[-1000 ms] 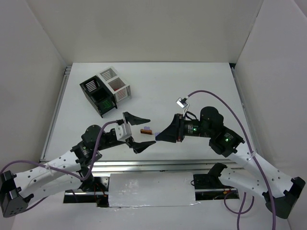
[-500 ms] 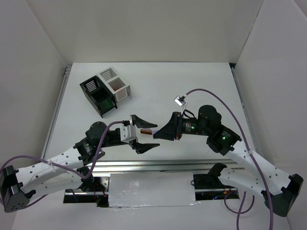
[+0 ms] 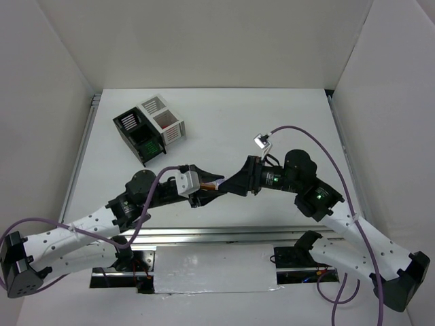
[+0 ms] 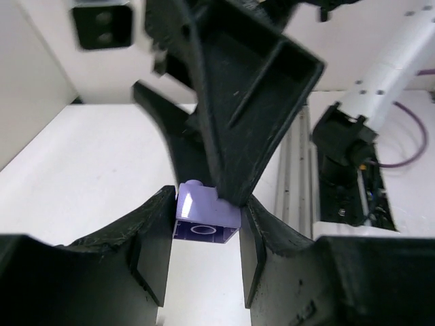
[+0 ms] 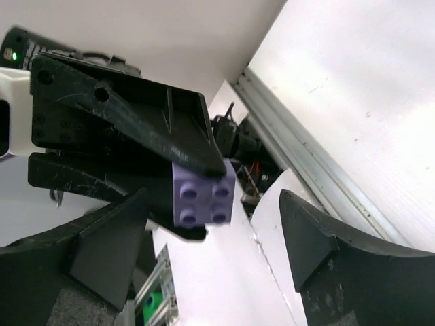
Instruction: Sort the legos into containers by color
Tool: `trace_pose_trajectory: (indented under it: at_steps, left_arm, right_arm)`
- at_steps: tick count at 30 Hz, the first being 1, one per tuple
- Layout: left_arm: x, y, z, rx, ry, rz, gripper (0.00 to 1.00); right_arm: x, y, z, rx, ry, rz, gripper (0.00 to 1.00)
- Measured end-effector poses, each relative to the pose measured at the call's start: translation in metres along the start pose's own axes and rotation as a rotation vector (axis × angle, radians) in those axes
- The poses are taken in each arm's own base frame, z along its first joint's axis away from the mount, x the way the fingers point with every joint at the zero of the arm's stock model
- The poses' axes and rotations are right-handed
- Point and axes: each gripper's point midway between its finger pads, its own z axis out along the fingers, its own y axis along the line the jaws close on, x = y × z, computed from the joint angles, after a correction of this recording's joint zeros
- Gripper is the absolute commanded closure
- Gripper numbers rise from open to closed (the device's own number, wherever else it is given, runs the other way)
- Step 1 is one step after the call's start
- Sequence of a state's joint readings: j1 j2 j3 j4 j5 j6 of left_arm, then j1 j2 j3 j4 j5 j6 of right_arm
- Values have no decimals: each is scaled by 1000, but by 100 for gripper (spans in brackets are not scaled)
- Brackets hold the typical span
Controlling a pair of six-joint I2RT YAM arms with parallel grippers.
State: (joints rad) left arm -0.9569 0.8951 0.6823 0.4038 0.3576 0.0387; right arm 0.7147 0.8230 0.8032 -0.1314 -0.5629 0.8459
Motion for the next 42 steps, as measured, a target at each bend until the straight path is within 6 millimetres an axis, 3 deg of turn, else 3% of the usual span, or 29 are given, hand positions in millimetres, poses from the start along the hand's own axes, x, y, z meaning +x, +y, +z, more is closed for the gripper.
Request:
trace_pose_trajectory:
  at_steps: [5, 9, 11, 13, 16, 18, 20, 23, 28, 32, 35, 37, 38, 40, 41, 42]
  left_arm:
    - [15, 32, 2, -171, 67, -15, 100]
    - [32, 78, -5, -404, 139, -46, 100]
    - [37, 122, -14, -595, 181, -91, 100]
    - [36, 180, -29, -813, 199, -150, 100]
    - [37, 285, -79, -1196, 207, -247, 100]
    - [42, 341, -111, -1388, 211, -297, 100]
    - [55, 390, -141, -1552, 229, -341, 100]
    - [79, 439, -165, -1694, 274, -367, 100]
    - [125, 476, -176, -1786, 400, -378, 97]
    - [153, 476, -186, -1812, 490, -388, 89]
    - [162, 475, -191, -1816, 514, -394, 83]
    - [167, 474, -195, -1820, 520, -397, 74]
    - [170, 474, -196, -1818, 525, -401, 61]
    - [176, 472, -198, -1815, 539, -407, 47]
    - [179, 471, -200, -1815, 547, -411, 35]
    - [181, 470, -202, -1813, 557, -411, 31]
  right_arm:
    - [-16, -13, -16, 42, -91, -2, 11]
    - [-34, -24, -31, 114, -197, -9, 11]
    - [-39, -32, -39, 170, -252, -9, 10]
    - [-42, -38, -46, 209, -292, -13, 10]
    - [-40, -45, -52, 244, -316, -16, 10]
    - [-39, -48, -54, 257, -319, -17, 10]
    - [-37, -52, -53, 267, -315, -19, 10]
    - [-30, -62, -52, 287, -297, -15, 10]
    - [-23, -73, -50, 318, -268, -12, 10]
    - [-21, -82, -45, 337, -240, -10, 10]
    - [-19, -89, -39, 349, -214, -6, 10]
    - [-17, -95, -35, 363, -192, 3, 10]
    - [-16, -99, -33, 373, -182, 8, 10]
    - [-14, -104, -30, 384, -165, 17, 10]
    - [-13, -105, -29, 386, -159, 19, 10]
    - [-13, -106, -29, 385, -157, 18, 10]
